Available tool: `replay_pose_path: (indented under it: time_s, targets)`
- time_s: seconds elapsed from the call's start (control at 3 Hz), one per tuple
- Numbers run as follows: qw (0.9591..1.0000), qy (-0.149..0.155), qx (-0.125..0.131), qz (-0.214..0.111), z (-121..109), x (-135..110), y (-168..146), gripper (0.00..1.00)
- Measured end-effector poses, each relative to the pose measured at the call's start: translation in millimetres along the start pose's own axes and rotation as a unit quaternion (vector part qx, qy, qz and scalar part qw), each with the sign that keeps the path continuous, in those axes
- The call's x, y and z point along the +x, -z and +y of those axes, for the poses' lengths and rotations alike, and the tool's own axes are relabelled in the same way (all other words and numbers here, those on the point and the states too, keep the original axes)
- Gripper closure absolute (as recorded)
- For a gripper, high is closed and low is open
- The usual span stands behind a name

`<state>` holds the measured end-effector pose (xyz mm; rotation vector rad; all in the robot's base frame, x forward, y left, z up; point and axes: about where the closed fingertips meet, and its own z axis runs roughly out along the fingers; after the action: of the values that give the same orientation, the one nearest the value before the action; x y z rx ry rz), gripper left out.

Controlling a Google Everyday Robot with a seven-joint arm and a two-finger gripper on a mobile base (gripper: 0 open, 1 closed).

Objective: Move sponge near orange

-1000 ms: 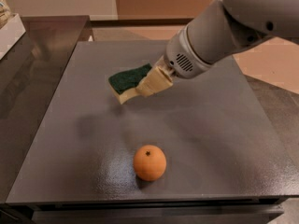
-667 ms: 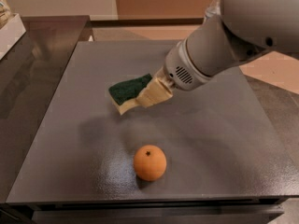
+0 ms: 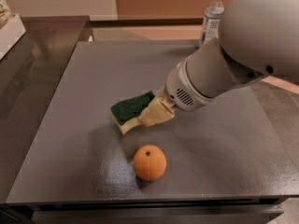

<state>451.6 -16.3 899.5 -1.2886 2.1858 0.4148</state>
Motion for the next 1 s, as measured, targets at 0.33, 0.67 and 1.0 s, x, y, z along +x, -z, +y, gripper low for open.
replay_pose_path:
  time_s: [0.33, 0.67, 1.0]
  targets:
    - [0.9999, -0.006, 0.002, 0.015, 7, 17, -6, 0.82]
    - [0.9996, -0.011, 0.006, 0.025, 5, 28, -9, 0.59]
    - [0.9993, -0.016, 0.014, 0.029, -4, 33, -8, 0.36]
